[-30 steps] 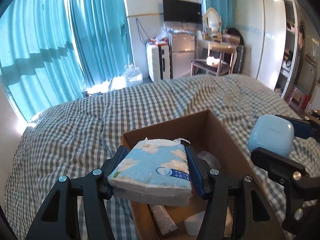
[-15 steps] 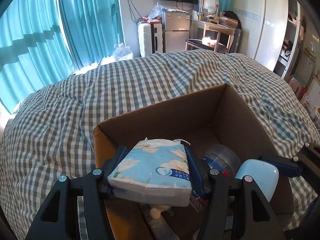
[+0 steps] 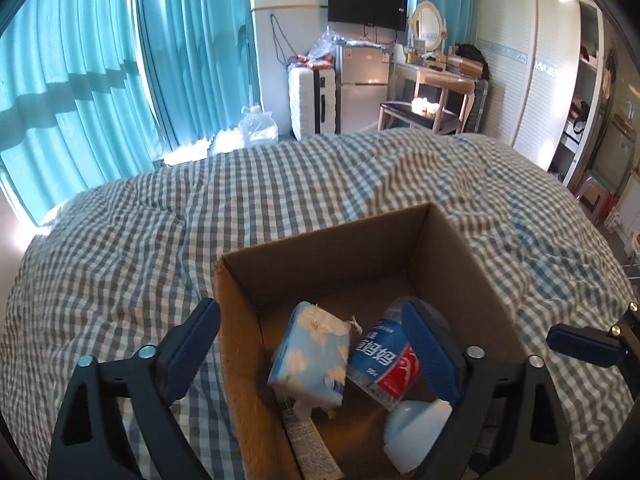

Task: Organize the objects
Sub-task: 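Carry tissue pack and earbud case into the box and open both tools, then grasp the white cylindrical device with the left tool and lift it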

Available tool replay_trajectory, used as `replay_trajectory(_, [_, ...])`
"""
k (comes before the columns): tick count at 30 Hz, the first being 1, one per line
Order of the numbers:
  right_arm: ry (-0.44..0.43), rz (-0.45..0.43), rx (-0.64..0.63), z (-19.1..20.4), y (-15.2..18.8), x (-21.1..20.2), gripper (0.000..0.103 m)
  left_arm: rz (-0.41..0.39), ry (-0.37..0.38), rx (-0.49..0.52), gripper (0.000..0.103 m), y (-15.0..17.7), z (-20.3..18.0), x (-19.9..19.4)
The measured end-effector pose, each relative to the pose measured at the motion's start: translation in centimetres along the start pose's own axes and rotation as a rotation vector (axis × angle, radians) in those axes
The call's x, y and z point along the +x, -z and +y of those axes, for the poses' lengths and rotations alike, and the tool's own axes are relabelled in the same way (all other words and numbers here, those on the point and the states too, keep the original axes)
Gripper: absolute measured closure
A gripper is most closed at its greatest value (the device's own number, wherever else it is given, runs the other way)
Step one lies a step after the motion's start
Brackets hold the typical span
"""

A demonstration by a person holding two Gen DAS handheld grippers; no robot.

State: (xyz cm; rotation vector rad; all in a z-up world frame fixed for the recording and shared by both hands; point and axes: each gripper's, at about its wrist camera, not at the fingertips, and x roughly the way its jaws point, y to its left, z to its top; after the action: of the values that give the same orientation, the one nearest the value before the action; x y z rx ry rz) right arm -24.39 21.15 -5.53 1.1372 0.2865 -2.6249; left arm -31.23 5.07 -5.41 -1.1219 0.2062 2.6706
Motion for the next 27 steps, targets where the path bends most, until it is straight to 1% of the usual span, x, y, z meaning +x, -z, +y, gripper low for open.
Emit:
replay_trajectory(3, [0.008,-0.028,-0.002,0.8,0.6,-2.7,0.028,-0.048,-0.022,0.0,0.003,-0.3,-0.2,-3.1])
replay_trajectory(6, [0.025,-0.061,-0.001,1.3,1.1,-5.8,0.025,-0.073,-0.022,-0.025,0.002,-0.3,0.3,-6.2])
replay_trajectory(8, [0.036,-0.078,-0.007,1.3,1.2,-7.3,0.025,-0.084,-0.024,-0.038,0.002,-0.4,0.5,-7.6])
replay_trajectory(13, [0.056,-0.121,-0.013,2.0,1.7,-11.6,0.025,-0.124,-0.056,-0.047,0.001,1.1,1.0,-12.3])
replay_trajectory(14, [0.057,-0.129,-0.011,2.2,1.8,-12.3,0.025,-0.131,-0.061,-0.049,0.001,1.6,1.2,-13.4])
replay_trajectory(19, [0.065,-0.182,0.018,3.3,2.9,-16.2,0.025,-0.147,-0.092,-0.051,0.001,3.7,1.3,-16.6])
replay_trajectory(22, [0.065,-0.198,0.023,4.2,4.0,-17.9,0.025,-0.16,-0.111,-0.063,0.001,5.6,1.4,-18.6])
replay_trajectory(25, [0.077,-0.212,0.038,5.1,5.2,-19.1,0.025,-0.169,-0.123,-0.077,0.001,7.7,1.1,-19.8])
replay_trajectory(27, [0.072,-0.203,0.05,5.4,6.1,-19.3,0.025,-0.157,-0.128,-0.089,0.001,9.1,1.1,-19.9])
